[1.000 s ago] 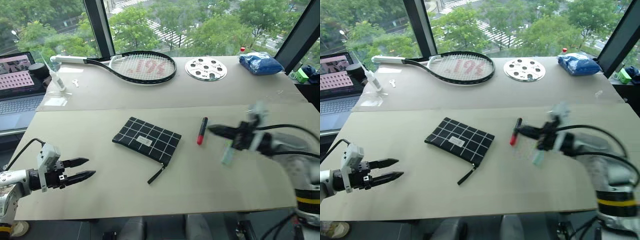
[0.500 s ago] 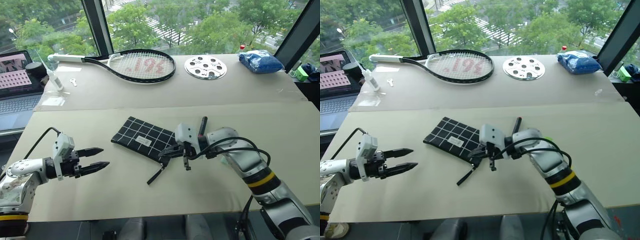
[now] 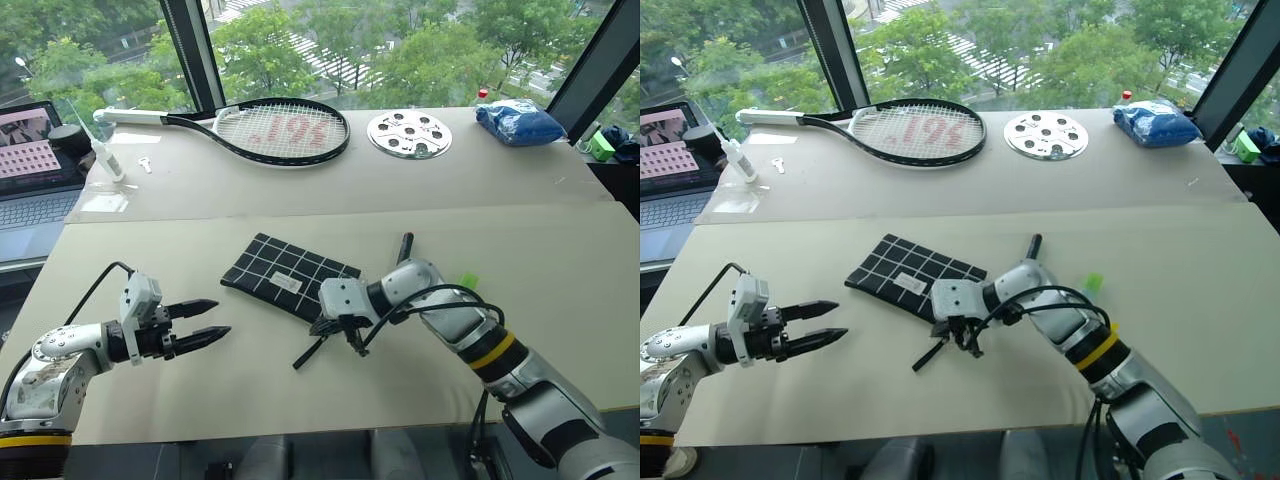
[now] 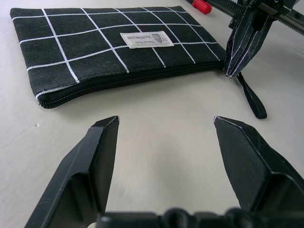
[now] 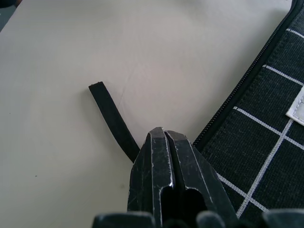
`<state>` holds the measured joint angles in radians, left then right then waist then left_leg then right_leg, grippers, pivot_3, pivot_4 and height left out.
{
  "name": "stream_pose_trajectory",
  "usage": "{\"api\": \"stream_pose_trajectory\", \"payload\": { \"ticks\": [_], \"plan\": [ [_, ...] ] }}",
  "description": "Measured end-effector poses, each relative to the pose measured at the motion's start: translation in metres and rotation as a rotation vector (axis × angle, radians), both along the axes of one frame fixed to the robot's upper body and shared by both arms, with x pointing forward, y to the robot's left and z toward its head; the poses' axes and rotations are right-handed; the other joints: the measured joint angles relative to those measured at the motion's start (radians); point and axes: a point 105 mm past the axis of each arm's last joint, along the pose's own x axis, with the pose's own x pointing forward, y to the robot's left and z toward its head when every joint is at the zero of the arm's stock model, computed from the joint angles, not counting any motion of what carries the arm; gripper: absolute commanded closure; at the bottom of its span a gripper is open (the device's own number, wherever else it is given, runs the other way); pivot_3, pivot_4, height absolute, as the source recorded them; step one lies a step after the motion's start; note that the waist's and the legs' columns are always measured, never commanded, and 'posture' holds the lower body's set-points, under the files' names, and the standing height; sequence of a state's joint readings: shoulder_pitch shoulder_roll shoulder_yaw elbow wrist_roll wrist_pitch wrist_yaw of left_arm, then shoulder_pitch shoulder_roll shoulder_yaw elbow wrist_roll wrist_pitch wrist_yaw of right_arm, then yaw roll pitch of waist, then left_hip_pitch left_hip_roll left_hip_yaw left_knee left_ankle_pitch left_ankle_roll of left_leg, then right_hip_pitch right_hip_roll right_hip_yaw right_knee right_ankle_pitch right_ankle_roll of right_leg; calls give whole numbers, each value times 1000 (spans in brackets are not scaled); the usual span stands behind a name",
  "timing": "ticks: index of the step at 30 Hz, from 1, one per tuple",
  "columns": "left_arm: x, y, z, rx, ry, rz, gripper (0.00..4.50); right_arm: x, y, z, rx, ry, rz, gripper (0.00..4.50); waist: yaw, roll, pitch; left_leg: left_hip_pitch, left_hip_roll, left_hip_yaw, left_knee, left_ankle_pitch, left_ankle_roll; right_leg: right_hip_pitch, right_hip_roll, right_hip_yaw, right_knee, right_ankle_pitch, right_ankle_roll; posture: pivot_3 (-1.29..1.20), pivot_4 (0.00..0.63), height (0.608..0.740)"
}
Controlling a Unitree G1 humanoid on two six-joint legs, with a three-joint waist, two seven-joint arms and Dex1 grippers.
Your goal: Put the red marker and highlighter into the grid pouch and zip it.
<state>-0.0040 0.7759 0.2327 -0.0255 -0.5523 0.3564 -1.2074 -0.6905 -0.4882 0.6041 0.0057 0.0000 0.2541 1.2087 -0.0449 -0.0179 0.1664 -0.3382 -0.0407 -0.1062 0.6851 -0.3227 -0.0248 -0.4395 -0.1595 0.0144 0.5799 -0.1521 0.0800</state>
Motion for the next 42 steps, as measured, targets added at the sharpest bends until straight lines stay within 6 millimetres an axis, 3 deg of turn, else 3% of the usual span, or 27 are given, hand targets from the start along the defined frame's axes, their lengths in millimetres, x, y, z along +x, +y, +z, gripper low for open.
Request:
{"api": "stream_pose_trajectory", "payload": {
  "ticks": [8, 15, 22, 29, 36, 39, 42],
  "plan": [
    [2, 0, 3, -3, -3, 1, 1073, 17, -9, -1, -98, -211, -5, 4467, 6, 0, 0, 1, 0, 0, 0, 1, -1, 2, 0, 0, 0, 1, -1, 0, 150, 740],
    [4, 0, 6, -9, -6, -2, 1073, 68, -62, 18, -284, -517, -44, 4467, 3, 0, 0, 1, 1, 0, 0, 1, -2, 1, 1, 0, 0, 1, -1, 0, 150, 740],
    [6, 2, 15, -49, -17, 9, 1073, 79, -78, 20, -338, -744, 141, 4467, -13, 0, 0, 1, 1, 2, -2, 3, -5, 0, 1, 0, -1, 1, -2, 0, 150, 740],
    [10, 5, 35, -164, -47, 44, 1073, 111, -81, 34, -242, -906, 30, 4467, -26, -1, 0, 1, 2, 2, -5, 5, -10, -1, 1, 1, -2, 1, -2, 0, 150, 740],
    [22, 5, 53, -147, -146, 53, 1073, 108, -78, 49, -59, -838, -71, 4467, -26, -1, 0, 1, 2, 2, -5, 5, -10, 0, 1, 1, -2, 1, -2, 0, 150, 740],
    [25, 8, 45, -73, -162, 53, 1073, 100, -80, 42, 82, -594, -219, 4467, -25, -1, 0, 1, 2, 2, -5, 5, -9, 0, 1, 1, -2, 1, -2, 0, 150, 740],
    [28, 4, 39, -4, -179, 22, 1073, 103, -75, 58, 289, -354, -397, 4467, -28, 0, 0, 1, 2, 2, -5, 5, -8, 0, 1, 1, -1, 2, -3, 0, 150, 740]
  ]
}}
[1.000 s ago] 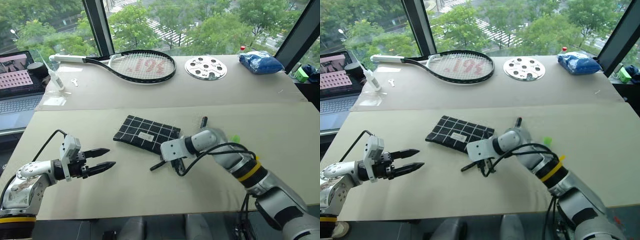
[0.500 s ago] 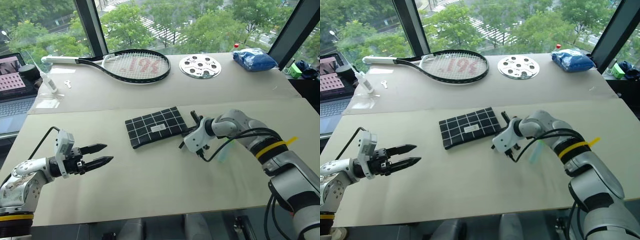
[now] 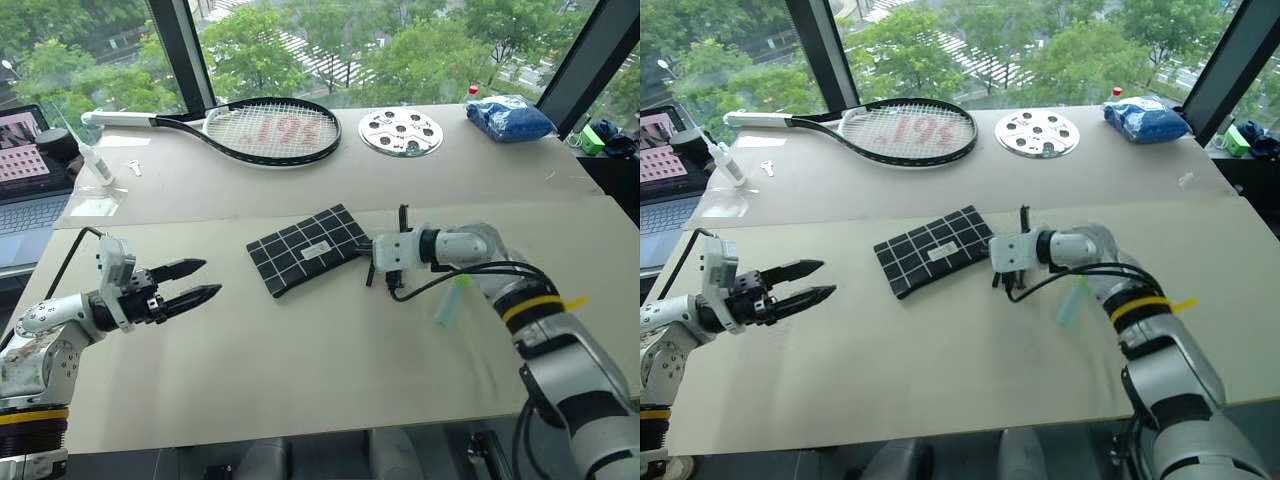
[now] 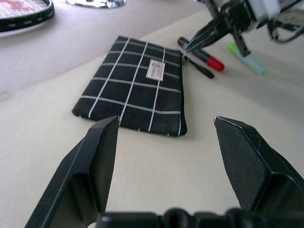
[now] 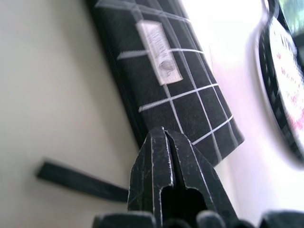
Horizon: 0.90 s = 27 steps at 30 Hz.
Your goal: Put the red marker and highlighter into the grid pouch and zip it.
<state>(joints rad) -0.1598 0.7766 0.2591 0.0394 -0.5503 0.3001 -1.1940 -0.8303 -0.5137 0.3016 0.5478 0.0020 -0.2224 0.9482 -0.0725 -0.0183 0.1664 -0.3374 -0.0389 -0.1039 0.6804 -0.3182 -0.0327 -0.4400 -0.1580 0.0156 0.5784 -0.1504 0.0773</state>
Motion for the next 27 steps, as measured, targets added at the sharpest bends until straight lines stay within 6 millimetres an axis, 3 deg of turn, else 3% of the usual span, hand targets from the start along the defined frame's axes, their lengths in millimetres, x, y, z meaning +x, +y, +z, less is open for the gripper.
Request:
{"api": "stream_pose_trajectory", "payload": {
  "ticks": [4, 9, 17, 27],
  "plan": [
    [7, -1, 2, 53, -59, -15, 1073, 10, 1, 23, 158, 59, -102, 4467, 4, 0, 0, 1, 3, 0, 0, -2, 3, 0, 3, 0, 1, 0, -1, 0, 150, 740],
    [12, -7, 3, 110, -122, -48, 1073, 18, 13, 10, 149, 75, -184, 4467, 2, 0, 0, 0, 3, 0, 0, 1, -2, -1, 3, 0, 1, 0, -1, 0, 150, 740],
    [17, -8, -8, 296, -232, -104, 1073, 16, 11, -38, -259, -123, -147, 4467, 2, 0, 0, 0, 3, 1, 0, 1, -2, -1, 3, 0, 0, 0, -1, 0, 150, 740],
    [25, -33, -26, 499, -406, -264, 1073, 16, 16, -43, -420, -356, -45, 4467, 2, 0, -1, 1, 3, 1, 0, 1, -2, 0, 3, 0, 0, 0, -1, 0, 150, 740]
  ]
}}
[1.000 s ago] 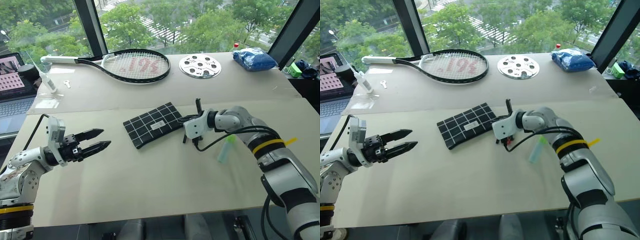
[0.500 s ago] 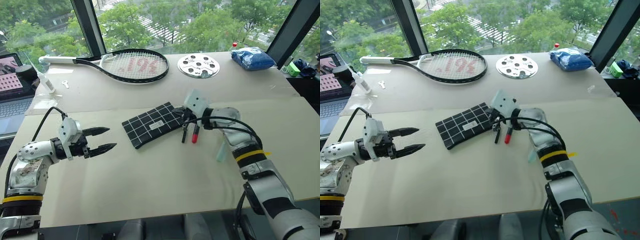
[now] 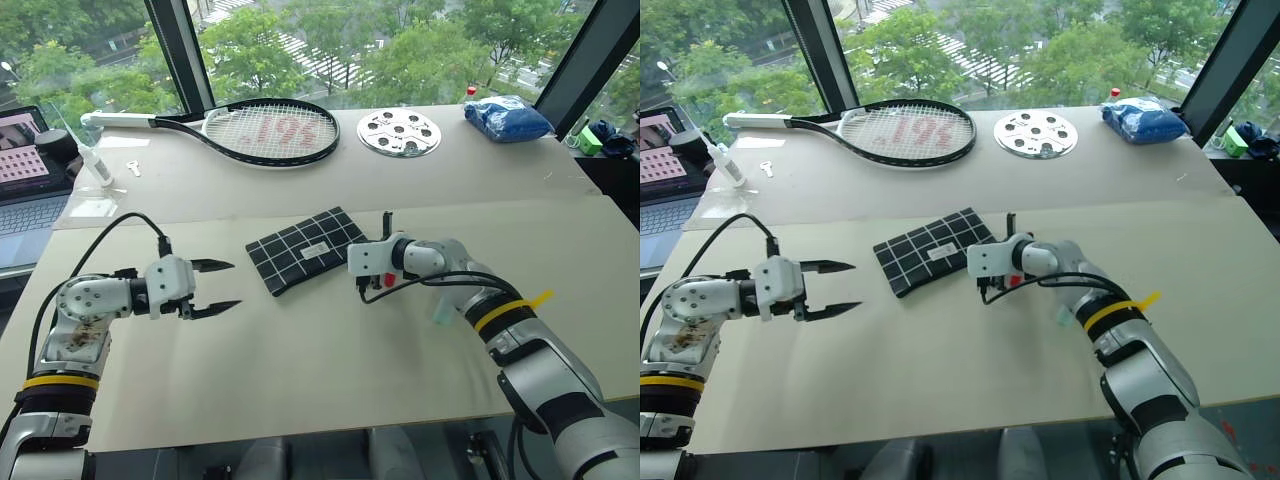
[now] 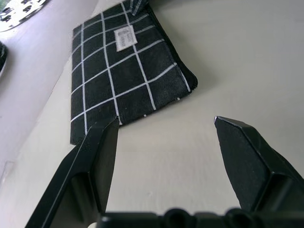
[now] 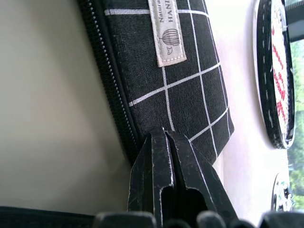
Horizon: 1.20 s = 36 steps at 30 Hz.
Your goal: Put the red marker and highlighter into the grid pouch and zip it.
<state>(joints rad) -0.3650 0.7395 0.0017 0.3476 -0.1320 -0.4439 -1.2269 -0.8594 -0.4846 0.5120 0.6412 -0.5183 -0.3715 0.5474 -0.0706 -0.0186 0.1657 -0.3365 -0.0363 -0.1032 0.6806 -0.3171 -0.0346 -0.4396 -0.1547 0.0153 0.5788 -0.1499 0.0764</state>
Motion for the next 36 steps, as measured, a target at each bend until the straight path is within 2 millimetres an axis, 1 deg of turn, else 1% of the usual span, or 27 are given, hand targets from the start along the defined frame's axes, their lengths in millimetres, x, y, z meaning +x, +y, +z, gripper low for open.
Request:
{"api": "stream_pose_trajectory", "payload": {
  "ticks": [3, 5, 7, 11, 15, 20, 26, 36],
  "plan": [
    [4, -19, -5, -19, -67, -61, 1073, 0, 0, 0, 5, 2, 0, 4467, 0, 0, 0, 0, 0, 0, 0, 0, 0, 0, 0, 0, 0, 0, 0, 0, 150, 740],
    [6, -28, -13, 11, -117, -101, 1073, -2, 2, 1, 29, 17, 2, 4467, 0, 0, 0, 0, 0, 0, 0, 0, 0, 0, 0, 0, 0, 0, 0, 0, 150, 740],
    [8, -29, -21, 56, -147, -120, 1073, -4, 1, 0, 46, 30, 2, 4467, -2, 0, 0, 0, 0, 0, 0, 0, 0, 0, 0, 0, 0, 0, 0, 0, 150, 740],
    [12, -34, -21, 97, -240, -160, 1073, -4, -3, -1, 51, 44, -13, 4467, 1, 0, -1, 1, 0, 0, 1, 0, 0, 1, 0, 0, 0, 0, 0, 0, 150, 740],
    [16, -34, -21, 120, -290, -172, 1073, -5, -3, -1, 49, 52, -18, 4467, 3, 0, -1, 1, 0, 0, 1, 0, 1, 1, 0, 0, 1, 0, 0, 0, 150, 740],
    [24, -32, -20, 133, -326, -143, 1073, -7, -3, -2, 53, 58, -18, 4467, 2, 0, -2, 2, 0, 0, 1, 0, 1, 2, 0, 0, 2, 0, 0, 0, 150, 740],
    [40, -34, -16, 158, -379, -86, 1073, -9, -4, -2, 55, 67, -21, 4467, 3, 0, -2, 2, 0, 0, 2, 0, 1, 2, 0, 0, 3, 1, 0, 0, 150, 740],
    [42, -44, -17, 140, -396, -112, 1073, -9, -5, -2, 63, 76, -32, 4467, 5, 0, -2, 2, 0, 0, 2, 1, 0, 2, 0, 0, 2, 1, 0, 0, 150, 740]
  ]
}}
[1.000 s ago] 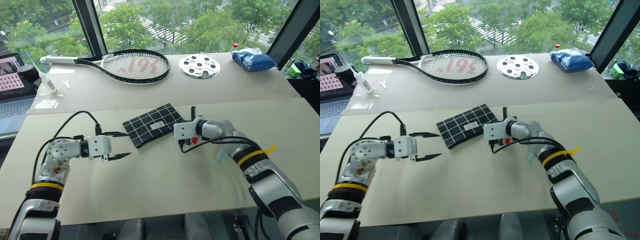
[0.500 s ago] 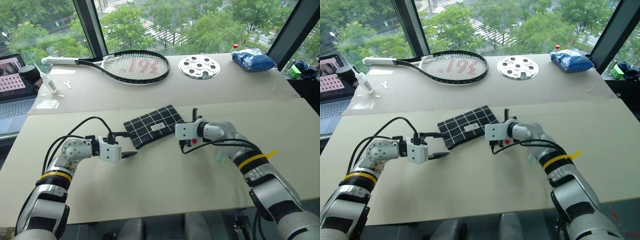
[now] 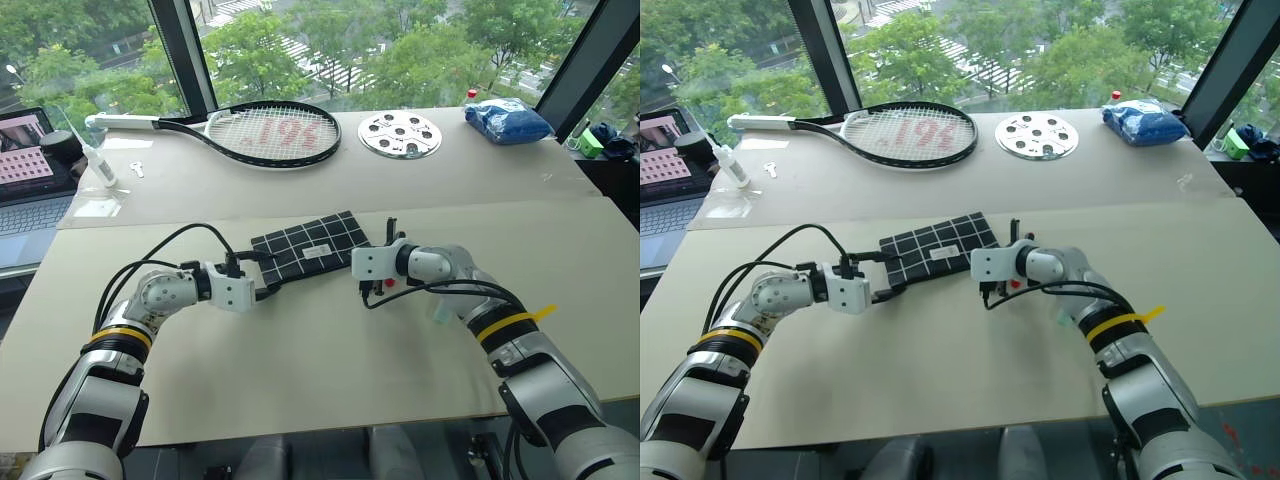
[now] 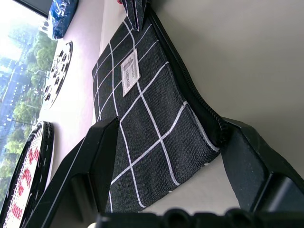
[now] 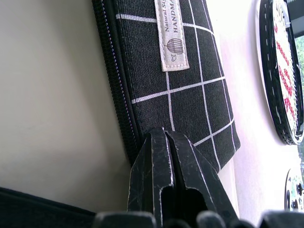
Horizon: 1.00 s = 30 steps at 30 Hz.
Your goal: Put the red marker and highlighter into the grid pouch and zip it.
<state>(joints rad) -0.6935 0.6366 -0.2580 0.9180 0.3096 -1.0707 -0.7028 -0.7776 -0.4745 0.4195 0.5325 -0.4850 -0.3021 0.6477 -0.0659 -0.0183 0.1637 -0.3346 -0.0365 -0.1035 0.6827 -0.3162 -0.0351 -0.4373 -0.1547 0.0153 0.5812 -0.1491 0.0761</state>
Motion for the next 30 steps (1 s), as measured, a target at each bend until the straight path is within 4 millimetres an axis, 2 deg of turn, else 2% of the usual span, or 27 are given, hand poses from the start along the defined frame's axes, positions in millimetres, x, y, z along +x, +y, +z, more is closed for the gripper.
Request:
{"api": "stream_pose_trajectory", "payload": {
  "ticks": [1, 3, 4, 8, 12, 18, 23, 27, 30],
  "plan": [
    [1, 0, 0, 3, -1, 0, 1073, 0, 0, 0, 0, 0, 0, 4467, 0, 0, 0, 0, 0, 0, 0, 0, 0, 0, 0, 0, 0, 0, 0, 0, 150, 740],
    [2, 0, -1, 2, 0, 1, 1599, 0, 0, 0, 1, 0, 0, 4500, 0, 0, 0, 0, 0, 0, 0, 0, 0, 0, 0, 0, 0, 0, 0, 0, 150, 740],
    [1, 0, -2, 5, 4, 0, 1676, 0, 1, 0, 2, 0, 1, 4500, -1, 0, 0, 0, 0, 0, 0, 0, 0, 0, 0, 0, 0, 0, 0, 0, 150, 740],
    [1, -1, -8, 3, 38, 1, 3190, 0, 1, 0, 4, 1, -2, 4500, -1, 0, 0, 0, 0, 0, 0, 0, 0, 0, 0, 0, 0, 0, 0, 0, 150, 740],
    [9, 0, 1, -57, 68, 35, 4456, -1, 1, 1, 6, 0, 0, 4500, -1, 1, -1, 0, 0, 0, 0, 0, 0, 0, 0, 0, 0, 0, 0, 0, 150, 740],
    [17, 0, -1, -211, 207, 110, 4456, -3, 0, 2, 4, 1, 3, 4500, -1, 1, -1, -1, 0, 0, 1, 0, 0, 0, 0, 0, 0, 0, 0, 0, 150, 740],
    [14, 0, -4, -263, 306, 110, 4456, -3, -2, 3, 49, 36, -18, 4500, -5, 1, -1, -1, 0, 0, 1, 0, 0, 0, 0, 0, -1, 0, 0, 0, 150, 740],
    [6, 1, -9, -269, 406, 89, 4500, -4, 2, 15, 338, 225, -100, 3445, -10, 1, -1, -2, 0, 0, 1, 0, 0, -1, 0, 0, -1, 0, 0, 0, 150, 740],
    [0, 11, -8, -235, 450, 95, 4500, 2, -1, 52, 609, 358, -170, 2329, -10, 2, -1, -2, 0, -1, 1, 0, 0, -2, 0, 0, 1, 0, 0, 0, 150, 740]
  ]
}}
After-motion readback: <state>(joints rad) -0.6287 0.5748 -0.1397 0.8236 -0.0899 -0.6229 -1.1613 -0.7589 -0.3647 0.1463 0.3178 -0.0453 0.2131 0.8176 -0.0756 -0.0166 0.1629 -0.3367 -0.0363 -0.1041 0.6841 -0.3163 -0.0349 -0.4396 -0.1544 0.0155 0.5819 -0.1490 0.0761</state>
